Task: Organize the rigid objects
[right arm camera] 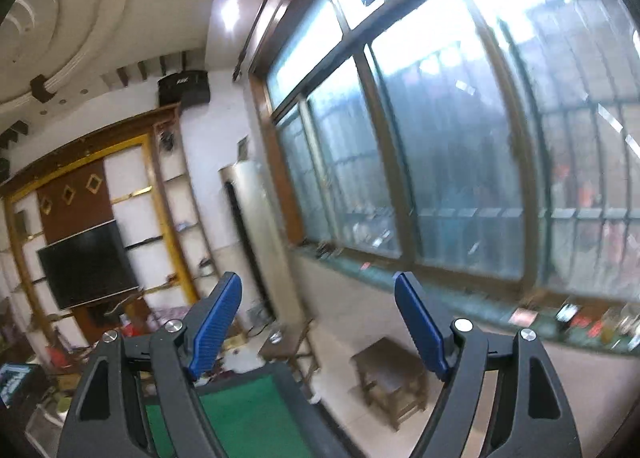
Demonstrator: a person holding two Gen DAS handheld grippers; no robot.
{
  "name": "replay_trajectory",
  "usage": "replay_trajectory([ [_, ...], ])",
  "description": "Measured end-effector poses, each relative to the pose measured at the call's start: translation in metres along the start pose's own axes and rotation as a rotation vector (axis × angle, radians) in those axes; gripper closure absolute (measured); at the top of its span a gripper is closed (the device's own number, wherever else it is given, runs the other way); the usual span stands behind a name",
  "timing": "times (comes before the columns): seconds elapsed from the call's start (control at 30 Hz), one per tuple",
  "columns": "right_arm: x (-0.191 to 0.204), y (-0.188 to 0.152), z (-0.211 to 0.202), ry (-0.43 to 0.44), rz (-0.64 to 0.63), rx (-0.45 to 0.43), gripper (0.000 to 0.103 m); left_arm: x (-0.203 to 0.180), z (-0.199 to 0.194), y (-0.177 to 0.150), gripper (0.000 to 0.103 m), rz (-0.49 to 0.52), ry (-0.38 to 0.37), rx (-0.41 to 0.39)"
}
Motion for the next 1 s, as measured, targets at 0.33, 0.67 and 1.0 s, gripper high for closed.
replay_trajectory([
  [0.33,0.046,-0.147,0.019,0.107,-0.150,0.236,0.006,-0.020,-0.004,-0.156,0.001,0.138,-0.232,0.159],
  [0.67,0.063,-0.439,0.013,0.304,0.001,0.516,0.006,-0.106,0.016,-0.431,0.001,0.129,-0.483,0.442],
  [1.0,0.056,-0.486,0.045,0.289,-0.091,0.625,0.006,-0.094,0.090,-0.581,0.001,0.097,-0.251,0.743],
])
Point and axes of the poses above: each gripper's, at about its wrist camera, not at the fingertips, and z roughly the way its jaws point, x to its left, y to its top, the point moved 9 cm from there along z, roughly the way its jaws point, and after that the axes turned 4 degrees about y, right-handed, at the moved point
